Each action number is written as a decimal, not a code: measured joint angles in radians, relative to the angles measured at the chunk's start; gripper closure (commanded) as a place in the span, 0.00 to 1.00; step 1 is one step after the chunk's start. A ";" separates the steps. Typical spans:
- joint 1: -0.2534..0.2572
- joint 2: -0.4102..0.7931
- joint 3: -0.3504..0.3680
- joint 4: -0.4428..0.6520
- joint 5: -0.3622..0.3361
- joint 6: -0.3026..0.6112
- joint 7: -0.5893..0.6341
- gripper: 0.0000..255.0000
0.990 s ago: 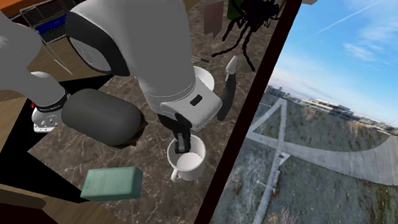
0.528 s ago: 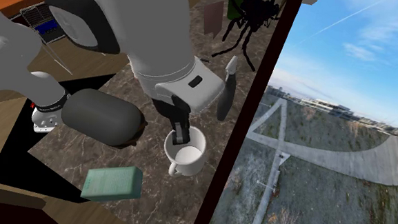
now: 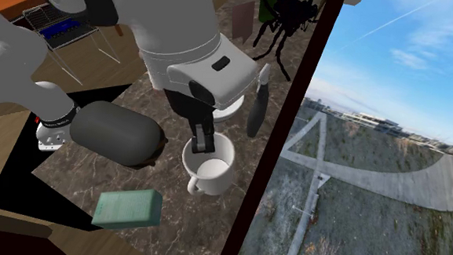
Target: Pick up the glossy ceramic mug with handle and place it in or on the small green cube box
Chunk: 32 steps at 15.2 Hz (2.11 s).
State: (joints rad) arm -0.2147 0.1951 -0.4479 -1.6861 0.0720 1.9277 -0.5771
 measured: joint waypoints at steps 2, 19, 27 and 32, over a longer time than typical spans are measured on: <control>0.000 -0.006 -0.001 0.020 -0.003 -0.025 0.002 1.00; -0.057 -0.530 -0.034 -0.434 -0.244 -0.044 -0.012 1.00; -0.091 -0.628 -0.040 -0.561 -0.293 -0.008 -0.017 1.00; -0.093 -0.613 -0.053 -0.619 -0.297 0.065 -0.017 1.00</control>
State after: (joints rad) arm -0.3075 -0.4184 -0.5013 -2.3056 -0.2247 1.9922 -0.5939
